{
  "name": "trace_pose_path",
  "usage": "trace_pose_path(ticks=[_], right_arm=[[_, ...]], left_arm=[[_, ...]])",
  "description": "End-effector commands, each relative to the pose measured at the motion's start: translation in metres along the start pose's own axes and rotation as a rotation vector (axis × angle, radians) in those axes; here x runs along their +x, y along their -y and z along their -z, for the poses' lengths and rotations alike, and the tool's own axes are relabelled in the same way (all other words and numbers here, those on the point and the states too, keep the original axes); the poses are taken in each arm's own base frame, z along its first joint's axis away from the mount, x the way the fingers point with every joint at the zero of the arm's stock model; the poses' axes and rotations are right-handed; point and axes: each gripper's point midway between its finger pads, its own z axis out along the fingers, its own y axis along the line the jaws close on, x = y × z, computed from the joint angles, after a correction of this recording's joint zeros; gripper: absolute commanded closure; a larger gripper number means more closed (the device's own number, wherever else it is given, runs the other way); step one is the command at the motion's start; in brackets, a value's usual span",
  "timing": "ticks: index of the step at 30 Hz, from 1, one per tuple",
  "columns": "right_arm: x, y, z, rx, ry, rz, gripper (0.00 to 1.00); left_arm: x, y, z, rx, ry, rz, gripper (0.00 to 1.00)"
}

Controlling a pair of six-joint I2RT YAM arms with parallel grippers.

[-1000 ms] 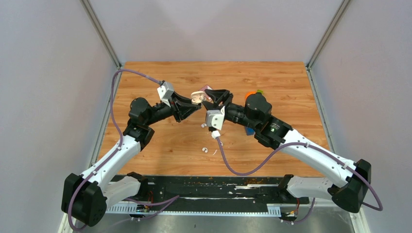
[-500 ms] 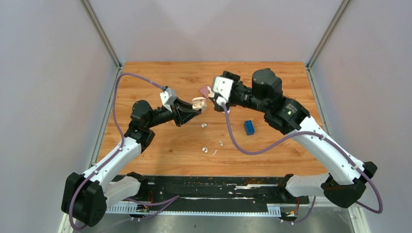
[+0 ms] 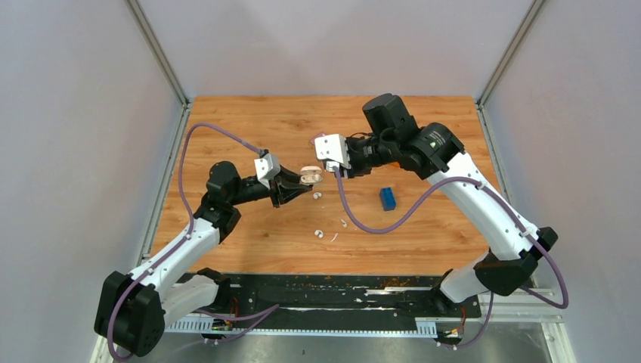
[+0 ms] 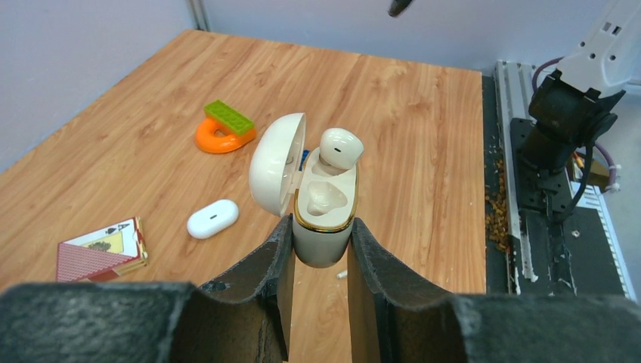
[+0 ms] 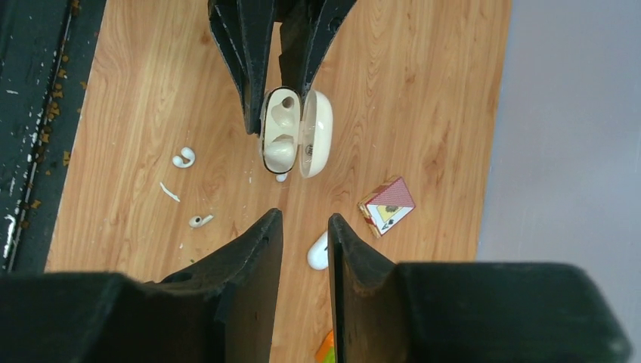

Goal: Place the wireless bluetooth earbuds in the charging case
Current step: Pick up the earbud from the charging case.

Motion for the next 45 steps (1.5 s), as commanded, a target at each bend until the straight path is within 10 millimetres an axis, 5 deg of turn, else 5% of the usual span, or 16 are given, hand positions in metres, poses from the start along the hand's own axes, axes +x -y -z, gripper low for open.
trace_pose_path(ticks=[1,19,45], right_arm=[[-0.013,-0.008,0.000,-0.091,0.023,0.144,0.72],[-0.003,-0.023,-0.041,-0.222,-0.002,0.321,0.70],[0.007,-0.025,-0.063,-0.273,-0.011,0.361,0.70]], left_arm=[[-0.004,0.005,0.003,0.024,0.006,-0.073,1.00],[-0.003,0.005,0.004,0.035,-0.008,-0.120,1.00],[-0.003,0.006,0.004,0.049,-0.012,-0.157,1.00]])
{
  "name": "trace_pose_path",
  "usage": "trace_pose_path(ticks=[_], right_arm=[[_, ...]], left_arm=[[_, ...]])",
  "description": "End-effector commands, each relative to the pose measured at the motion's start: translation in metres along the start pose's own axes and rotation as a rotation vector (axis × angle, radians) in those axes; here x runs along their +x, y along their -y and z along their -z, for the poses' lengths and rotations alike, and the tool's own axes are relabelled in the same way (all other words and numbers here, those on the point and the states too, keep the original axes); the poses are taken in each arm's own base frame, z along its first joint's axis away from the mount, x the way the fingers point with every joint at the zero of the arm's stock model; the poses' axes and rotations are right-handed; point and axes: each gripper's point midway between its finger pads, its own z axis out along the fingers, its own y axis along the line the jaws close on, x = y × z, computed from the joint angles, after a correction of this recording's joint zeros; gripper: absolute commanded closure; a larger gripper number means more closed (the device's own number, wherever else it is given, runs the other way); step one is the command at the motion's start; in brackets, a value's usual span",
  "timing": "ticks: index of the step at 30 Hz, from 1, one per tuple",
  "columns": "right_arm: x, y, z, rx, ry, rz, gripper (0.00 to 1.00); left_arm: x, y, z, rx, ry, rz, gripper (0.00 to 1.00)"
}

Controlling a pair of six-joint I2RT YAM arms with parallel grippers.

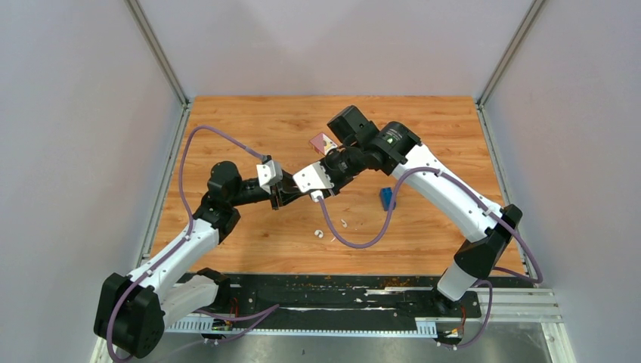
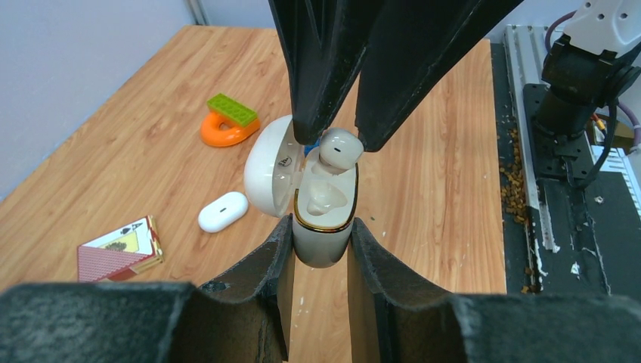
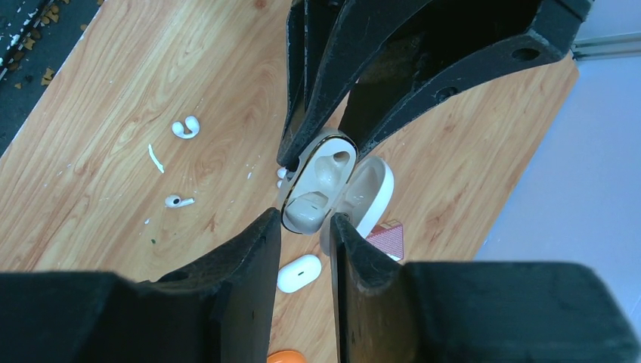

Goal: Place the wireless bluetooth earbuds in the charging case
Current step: Pick up the earbud from the charging case.

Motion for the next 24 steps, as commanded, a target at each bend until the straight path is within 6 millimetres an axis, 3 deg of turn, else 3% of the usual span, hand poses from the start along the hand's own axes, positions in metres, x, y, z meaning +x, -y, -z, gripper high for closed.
trace_pose_path(ticks=[1,14,24], right_arm=[[-0.008,0.003,-0.001,-0.007,0.027,0.047,0.70],[-0.010,0.007,-0.001,0.002,0.025,0.009,0.83],[-0.026,0.025,0.029,0.121,0.035,-0.020,0.87]], left_arm=[[-0.017,0.001,0.002,0.012,0.036,-0.073,1.00],[-0.015,0.001,0.002,0.002,0.033,-0.065,1.00],[-0.011,0.001,0.002,-0.001,0.022,-0.058,1.00]])
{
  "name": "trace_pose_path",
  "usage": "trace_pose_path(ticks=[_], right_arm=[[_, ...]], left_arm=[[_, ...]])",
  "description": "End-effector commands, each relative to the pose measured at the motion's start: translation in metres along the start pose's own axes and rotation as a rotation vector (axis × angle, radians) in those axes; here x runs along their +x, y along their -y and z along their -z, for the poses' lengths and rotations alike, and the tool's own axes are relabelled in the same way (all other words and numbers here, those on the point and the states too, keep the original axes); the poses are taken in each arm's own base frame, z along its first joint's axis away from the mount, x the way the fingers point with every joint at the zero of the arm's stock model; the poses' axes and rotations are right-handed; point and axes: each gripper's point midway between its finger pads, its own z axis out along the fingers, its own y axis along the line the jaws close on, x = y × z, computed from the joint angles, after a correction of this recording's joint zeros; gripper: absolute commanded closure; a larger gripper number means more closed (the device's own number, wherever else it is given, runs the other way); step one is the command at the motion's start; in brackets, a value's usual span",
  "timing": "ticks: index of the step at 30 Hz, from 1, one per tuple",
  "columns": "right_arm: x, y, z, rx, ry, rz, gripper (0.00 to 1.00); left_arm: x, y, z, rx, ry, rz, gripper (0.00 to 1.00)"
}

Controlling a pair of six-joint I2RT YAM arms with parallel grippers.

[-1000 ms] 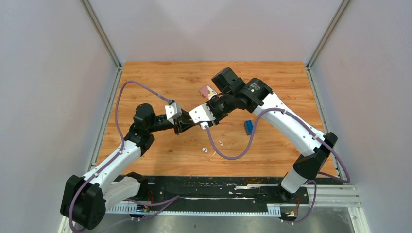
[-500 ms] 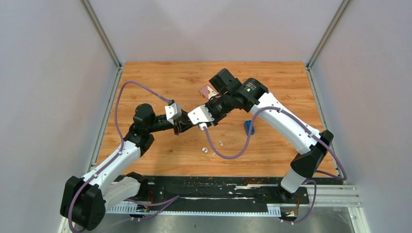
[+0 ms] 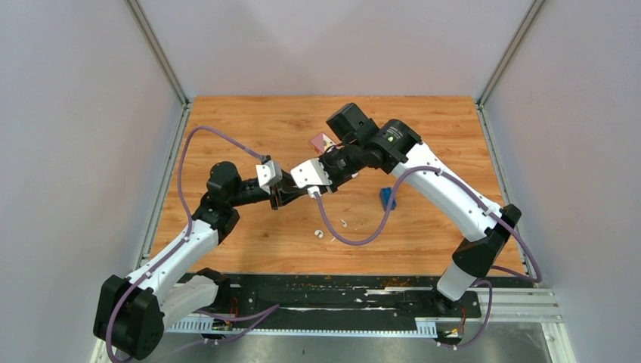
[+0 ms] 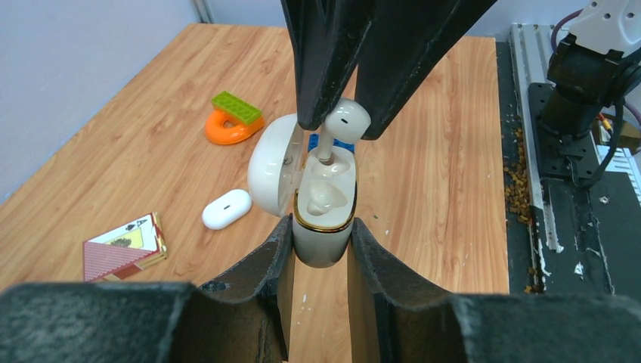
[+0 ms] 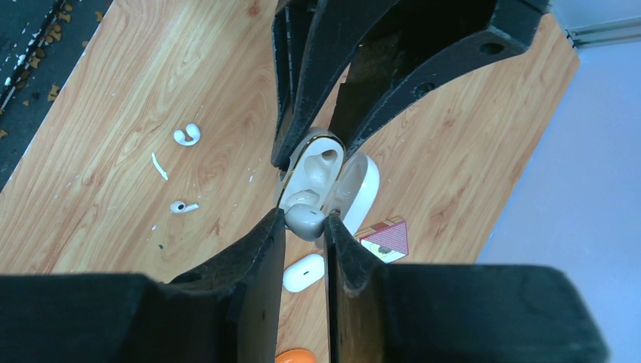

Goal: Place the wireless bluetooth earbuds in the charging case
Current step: Pick up the earbud from the charging case.

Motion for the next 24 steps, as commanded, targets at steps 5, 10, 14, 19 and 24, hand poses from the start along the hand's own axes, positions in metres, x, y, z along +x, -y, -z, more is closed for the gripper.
trace_pose_path(ticks=[5,10,14,19,24], right_arm=[[-0.035,0.020,0.032,0.129,0.091,0.016,0.87],[-0.042,0.020,0.030,0.123,0.129,0.024,0.87],[-0.044,0.019,0.026,0.111,0.150,0.040,0.87],[-0.049,0.018,0.019,0.091,0.177,0.086,0.87],[-0.050,0.013,0.014,0.061,0.191,0.130,0.87]], left_arm=[[-0.011,0.001,0.000,0.016,0.027,-0.056,1.00],[-0.012,0.001,0.000,0.013,0.028,-0.046,1.00],[-0.017,0.001,0.000,0.013,0.039,-0.039,1.00],[-0.021,0.003,-0.001,0.033,0.042,-0.052,1.00],[-0.022,0.004,-0.001,0.047,0.041,-0.063,1.00]])
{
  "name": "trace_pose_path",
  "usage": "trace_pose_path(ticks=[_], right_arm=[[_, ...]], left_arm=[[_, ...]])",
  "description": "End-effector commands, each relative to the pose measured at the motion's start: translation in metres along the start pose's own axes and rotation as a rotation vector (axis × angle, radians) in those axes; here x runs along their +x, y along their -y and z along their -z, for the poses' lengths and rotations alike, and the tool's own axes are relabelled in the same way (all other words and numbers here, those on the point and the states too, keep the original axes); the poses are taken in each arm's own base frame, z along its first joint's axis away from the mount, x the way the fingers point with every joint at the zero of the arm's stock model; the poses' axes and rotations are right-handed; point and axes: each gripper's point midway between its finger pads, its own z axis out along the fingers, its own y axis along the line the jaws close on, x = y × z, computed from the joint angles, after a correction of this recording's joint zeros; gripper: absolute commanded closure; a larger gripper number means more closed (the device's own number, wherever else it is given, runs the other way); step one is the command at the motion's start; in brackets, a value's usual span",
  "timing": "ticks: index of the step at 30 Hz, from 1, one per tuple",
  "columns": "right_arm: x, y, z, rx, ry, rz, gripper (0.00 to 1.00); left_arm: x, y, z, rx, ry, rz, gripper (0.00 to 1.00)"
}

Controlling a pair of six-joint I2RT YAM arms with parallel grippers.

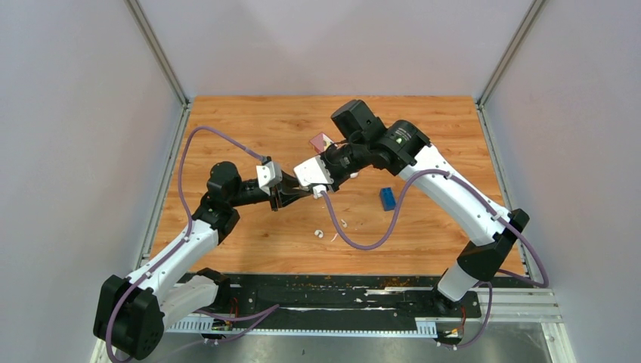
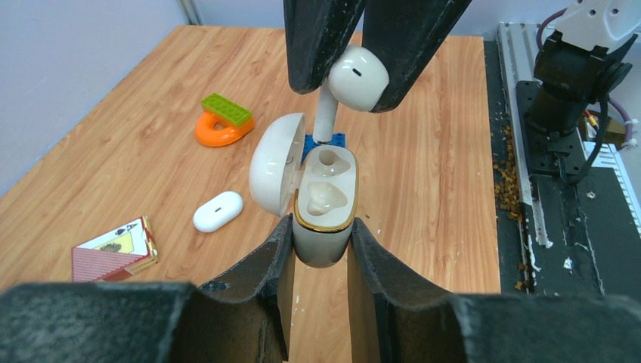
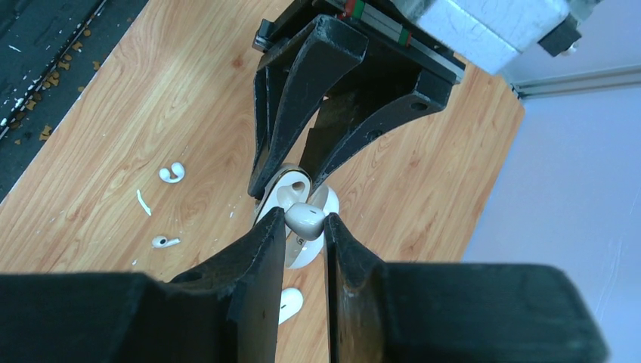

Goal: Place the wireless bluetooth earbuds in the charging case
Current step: Pick up the earbud from the charging case, then place the earbud in the charging case.

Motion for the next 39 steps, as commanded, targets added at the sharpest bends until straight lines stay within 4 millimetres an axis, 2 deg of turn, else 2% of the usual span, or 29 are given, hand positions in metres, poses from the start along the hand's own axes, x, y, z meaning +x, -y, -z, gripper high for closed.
trace_pose_path(ticks=[1,18,39], right_arm=[[-0.018,0.003,0.000,-0.009,0.073,0.096,0.87],[-0.013,0.003,-0.016,-0.058,0.091,0.113,0.86],[-0.006,0.000,-0.019,-0.094,0.065,0.095,0.86]], left_arm=[[-0.023,0.001,-0.001,0.027,0.041,-0.071,1.00],[-0.024,0.001,-0.001,0.035,0.037,-0.093,1.00],[-0.027,-0.002,-0.002,0.017,0.053,-0.072,1.00]])
